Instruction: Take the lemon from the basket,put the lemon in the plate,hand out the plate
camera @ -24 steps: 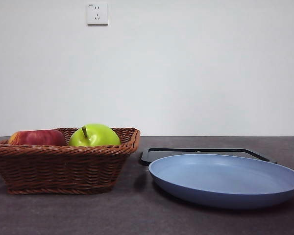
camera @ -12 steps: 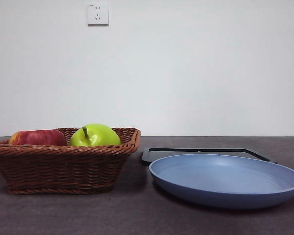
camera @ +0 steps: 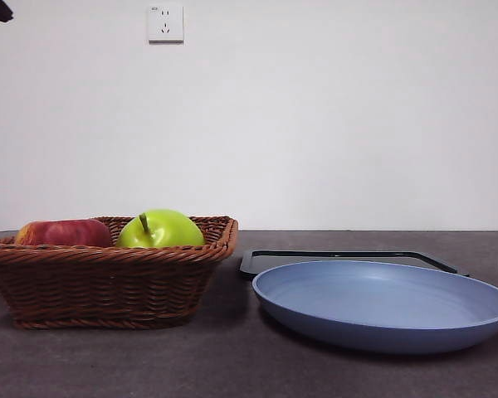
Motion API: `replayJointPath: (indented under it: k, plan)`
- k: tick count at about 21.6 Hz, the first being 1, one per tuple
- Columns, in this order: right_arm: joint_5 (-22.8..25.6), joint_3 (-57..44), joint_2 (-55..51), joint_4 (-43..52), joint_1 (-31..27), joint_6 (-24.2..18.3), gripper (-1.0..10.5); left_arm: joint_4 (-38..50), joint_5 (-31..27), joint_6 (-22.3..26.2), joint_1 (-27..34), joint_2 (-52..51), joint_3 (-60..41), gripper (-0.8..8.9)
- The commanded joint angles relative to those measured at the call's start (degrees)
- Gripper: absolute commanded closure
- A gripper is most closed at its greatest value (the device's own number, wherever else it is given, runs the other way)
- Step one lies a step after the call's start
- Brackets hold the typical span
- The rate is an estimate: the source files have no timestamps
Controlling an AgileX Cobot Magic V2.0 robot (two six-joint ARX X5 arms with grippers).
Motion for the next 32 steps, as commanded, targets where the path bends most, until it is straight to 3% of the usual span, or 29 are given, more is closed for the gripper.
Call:
replayJointPath:
  k: [1, 3, 7, 15, 23, 32]
  plan:
    - [-1.6, 0.6, 3.3, -1.1, 0.1, -1.5, 9.2, -0.5, 0.7, 2.3, -0.2, 0.4, 0.8, 8.03]
    - [-1.8, 0.6, 5.6, -1.8, 0.1, -1.6, 8.8, -0.8, 0.8, 3.2, -0.2, 0.4, 0.8, 7.71]
    - [-1.7, 0.6, 11.3, -1.8, 0.1, -1.7, 6.6, -1.2, 0.5, 3.0, -0.2, 0.4, 0.8, 5.14]
    - [-1.4, 0.6, 26.1, -0.3, 3.2, -2.6, 6.5, -1.4, 0.5, 2.6, -0.2, 0.5, 0.8, 4.99]
    - [-1.8, 0.6, 40.7, 5.3, 4.7, -2.6, 7.1, -1.6, 0.5, 2.6, -0.2, 0.5, 0.8, 4.99]
    - [-1.7, 0.6, 43.3, 6.7, 4.7, -2.5, 9.4, -1.6, 0.5, 2.6, -0.2, 0.5, 0.8, 5.03]
